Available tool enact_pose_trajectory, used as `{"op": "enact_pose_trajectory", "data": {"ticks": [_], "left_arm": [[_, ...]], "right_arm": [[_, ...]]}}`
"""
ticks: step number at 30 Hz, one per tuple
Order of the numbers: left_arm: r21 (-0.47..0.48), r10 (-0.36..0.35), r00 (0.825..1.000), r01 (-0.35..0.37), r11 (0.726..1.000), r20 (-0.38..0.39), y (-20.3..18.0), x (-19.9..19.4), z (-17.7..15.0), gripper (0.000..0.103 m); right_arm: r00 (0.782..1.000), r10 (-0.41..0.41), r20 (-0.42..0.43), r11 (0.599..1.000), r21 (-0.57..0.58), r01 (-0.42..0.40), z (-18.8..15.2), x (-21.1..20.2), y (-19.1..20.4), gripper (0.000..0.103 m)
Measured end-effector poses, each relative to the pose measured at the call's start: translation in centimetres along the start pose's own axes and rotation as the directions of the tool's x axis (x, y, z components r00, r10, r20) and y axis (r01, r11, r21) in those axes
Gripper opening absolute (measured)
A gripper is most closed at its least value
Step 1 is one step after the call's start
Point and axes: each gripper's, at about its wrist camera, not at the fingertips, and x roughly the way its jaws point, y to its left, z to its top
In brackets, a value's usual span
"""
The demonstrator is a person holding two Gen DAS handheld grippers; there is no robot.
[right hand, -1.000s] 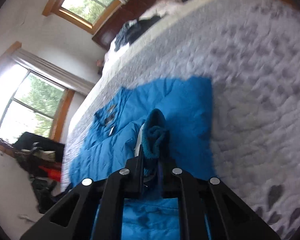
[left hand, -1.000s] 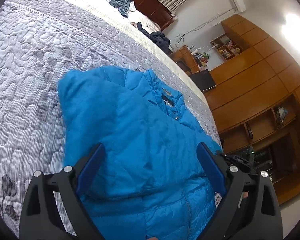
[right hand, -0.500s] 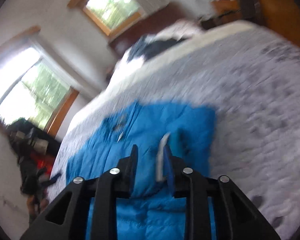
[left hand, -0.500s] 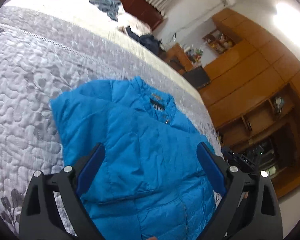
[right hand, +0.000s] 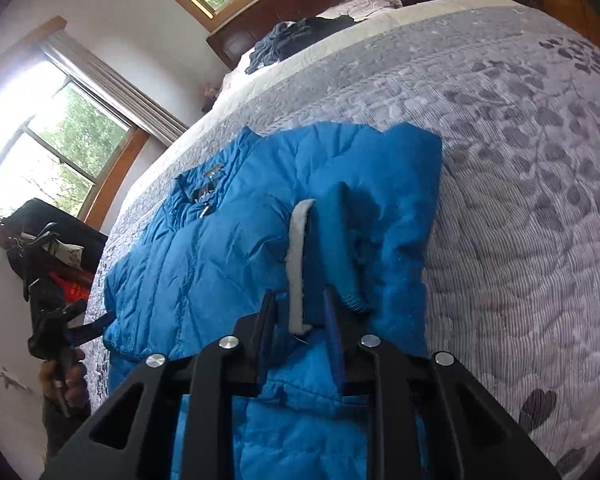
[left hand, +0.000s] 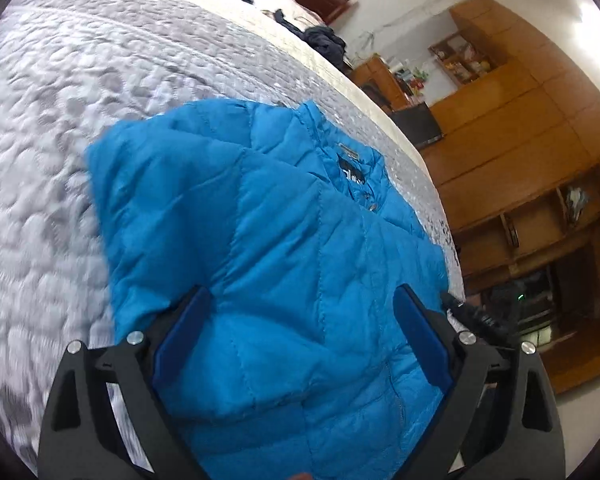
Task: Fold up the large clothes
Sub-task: 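Grasp the white-trimmed hem with the left gripper while the right gripper grasps the hem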
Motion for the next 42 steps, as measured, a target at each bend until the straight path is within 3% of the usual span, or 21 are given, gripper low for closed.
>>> {"op": "enact_pose_trajectory", "data": {"ticks": [2, 4, 6, 10, 17, 22, 24, 27, 31, 33, 34, 35, 37, 38, 40, 42], "left_arm": [[0.029, 0.006, 1.000, -0.006, 1.000, 0.009, -0.8, -2.0, -1.6, 0.092], [0.060, 0.015, 1.000, -0.015, 0.998, -0.003, -1.1, -4.6, -3.8, 0.092], [0.092, 0.028, 0.999, -0.025, 0.995, -0.029, -0.7, -7.3, -7.0, 0.092], [0.075, 0.036, 0.995, -0.029, 0.997, -0.090, 1.7, -10.2, -13.3, 0.093], [-0.102, -0.025, 0.990, 0.011, 0.995, -0.137, 5.9, -12.3, -22.4, 0.093], [-0.110, -0.079, 0.976, 0.058, 0.992, -0.205, 5.0, -10.6, -25.3, 0.093], [-0.093, -0.087, 0.971, 0.068, 0.993, -0.223, 4.1, -9.7, -25.8, 0.094], [-0.082, -0.116, 0.961, 0.098, 0.992, -0.250, 2.5, -8.6, -26.0, 0.094], [-0.067, -0.118, 0.957, 0.104, 0.992, -0.263, 1.5, -7.2, -26.1, 0.094], [-0.112, -0.138, 0.959, 0.113, 0.987, -0.247, 2.3, -6.7, -26.1, 0.090], [-0.102, -0.128, 0.960, 0.106, 0.989, -0.248, 2.1, -6.8, -26.4, 0.074], [-0.090, -0.111, 0.960, 0.091, 0.992, -0.257, 2.0, -6.8, -26.5, 0.051], [-0.097, -0.109, 0.959, 0.086, 0.992, -0.261, 2.3, -6.9, -26.9, 0.037], [-0.103, -0.107, 0.960, 0.082, 0.991, -0.260, 2.6, -7.1, -27.1, 0.027], [-0.133, -0.125, 0.961, 0.095, 0.987, -0.245, 3.3, -7.3, -27.4, 0.020], [-0.154, -0.146, 0.963, 0.113, 0.982, -0.225, 3.6, -7.4, -27.7, 0.015]], "right_arm": [[0.999, 0.042, 0.010, 0.999, 0.008, -0.042, -0.7, -2.3, 0.3, 0.034], [0.997, 0.072, 0.021, 0.997, -0.003, -0.072, -1.9, -4.9, 0.4, 0.057], [0.997, 0.081, -0.009, 0.997, -0.006, -0.081, -4.2, -7.5, -0.5, 0.069], [0.992, 0.063, -0.108, 0.996, 0.062, -0.057, -9.3, -10.9, -4.5, 0.070], [0.967, 0.121, -0.225, 0.979, 0.191, -0.078, -18.6, -13.8, -8.1, 0.071], [0.938, 0.172, -0.301, 0.977, 0.173, -0.124, -22.4, -12.4, -6.6, 0.072], [0.938, 0.187, -0.294, 0.976, 0.165, -0.143, -22.8, -12.2, -5.9, 0.074], [0.919, 0.260, -0.297, 0.960, 0.184, -0.212, -23.2, -11.9, -4.5, 0.074], [0.910, 0.284, -0.302, 0.957, 0.141, -0.253, -24.1, -12.3, -2.9, 0.074], [0.913, 0.278, -0.300, 0.958, 0.156, -0.241, -24.2, -12.1, -3.5, 0.074], [0.915, 0.278, -0.292, 0.956, 0.176, -0.234, -24.4, -12.1, -4.1, 0.073], [0.915, 0.284, -0.286, 0.952, 0.195, -0.235, -24.4, -12.1, -4.6, 0.070], [0.907, 0.295, -0.301, 0.949, 0.200, -0.242, -24.7, -12.0, -5.0, 0.051], [0.902, 0.301, -0.310, 0.949, 0.193, -0.250, -24.9, -11.9, -4.9, 0.048], [0.892, 0.311, -0.328, 0.948, 0.174, -0.266, -25.3, -11.6, -4.2, 0.032], [0.892, 0.316, -0.324, 0.947, 0.164, -0.276, -25.5, -11.6, -3.9, 0.023]]}}
